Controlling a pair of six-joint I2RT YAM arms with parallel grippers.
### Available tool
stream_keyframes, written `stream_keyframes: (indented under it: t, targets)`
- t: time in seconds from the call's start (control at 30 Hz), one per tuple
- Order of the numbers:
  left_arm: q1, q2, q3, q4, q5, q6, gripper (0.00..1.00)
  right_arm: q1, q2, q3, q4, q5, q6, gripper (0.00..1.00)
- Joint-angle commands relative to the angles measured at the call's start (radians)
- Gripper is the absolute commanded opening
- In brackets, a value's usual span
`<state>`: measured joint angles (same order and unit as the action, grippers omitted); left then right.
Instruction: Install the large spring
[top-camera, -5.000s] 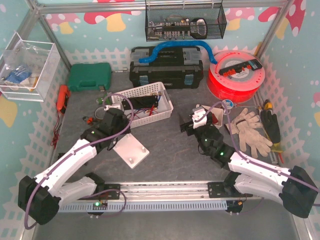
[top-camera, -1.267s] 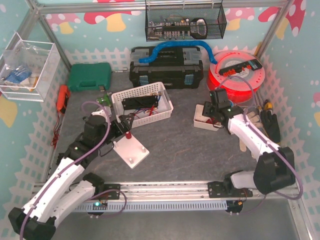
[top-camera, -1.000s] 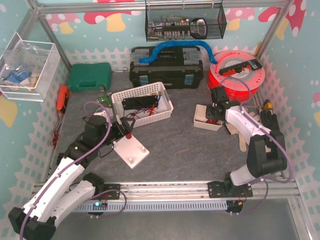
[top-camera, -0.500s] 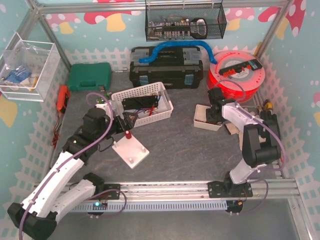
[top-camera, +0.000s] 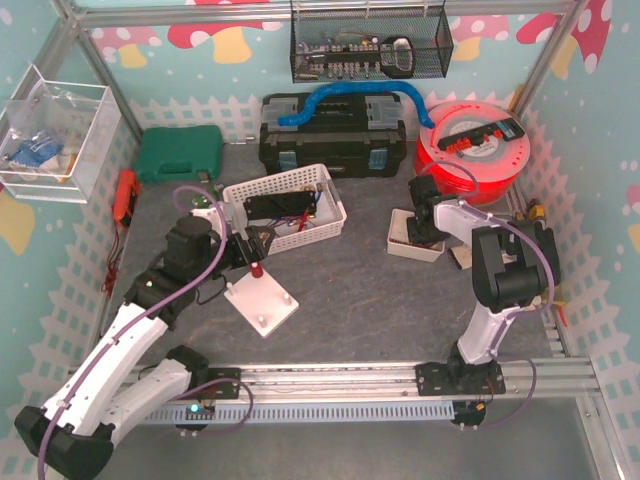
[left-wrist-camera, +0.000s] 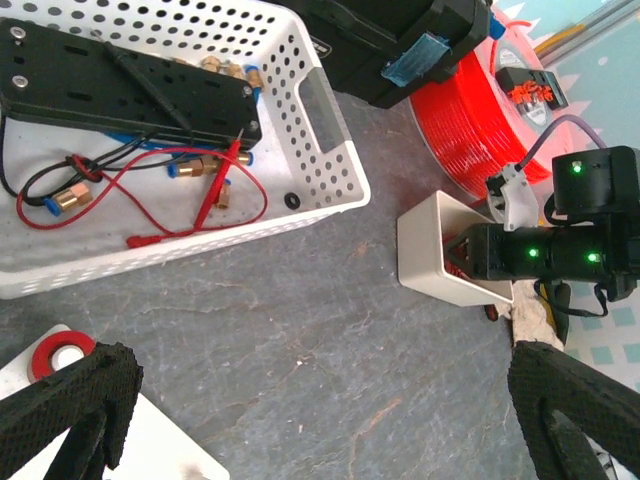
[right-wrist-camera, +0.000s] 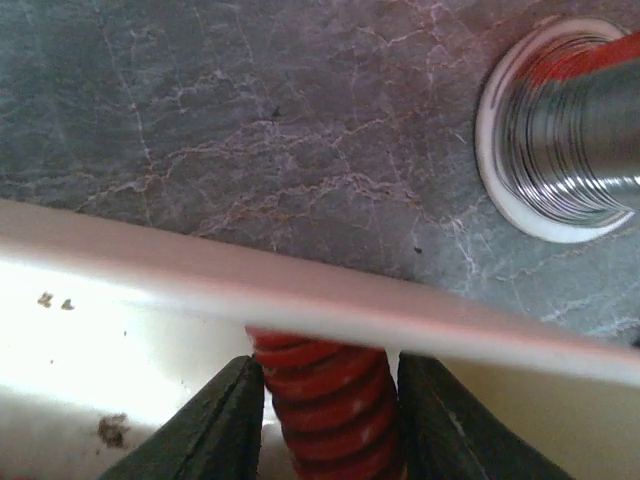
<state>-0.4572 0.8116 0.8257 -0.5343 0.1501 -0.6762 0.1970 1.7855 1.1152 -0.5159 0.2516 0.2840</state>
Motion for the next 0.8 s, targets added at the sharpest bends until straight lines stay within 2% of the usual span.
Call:
stream_keyframes:
  t: [0.0,0.1,0.23,0.37,0.6,0.7,0.77]
  targets:
    - [0.006,-0.014,0.038,-0.02,-0.011,0.012,0.99,-0.001,0.041,-0.011,0.058,0.008,-0.019,0.4]
    - [0.007,-0.016,0.04,-0.026,-0.008,0.008,0.99,-0.001,0.054,-0.032,0.1,-0.002,-0.032,0.38]
    - [0.006,-0.022,0.051,-0.044,-0.01,0.007,0.99,-0.001,0.03,-0.049,0.125,-0.013,-0.053,0.3]
    - [0.006,-0.03,0.057,-0.072,-0.038,0.006,0.99,0.0,-0.025,-0.054,0.125,-0.017,-0.083,0.19]
    - [0.006,-0.036,0.078,-0.095,-0.109,0.016,0.99,-0.001,-0.153,-0.013,0.099,-0.032,-0.13,0.08]
    - [0.007,-0.043,0.072,-0.088,-0.103,0.034,0.99,0.001,-0.231,-0.002,0.092,-0.09,-0.138,0.03]
    - [0.006,-0.052,0.058,-0.069,-0.093,0.029,0.97,0.002,-0.296,-0.013,0.119,-0.215,-0.14,0.01]
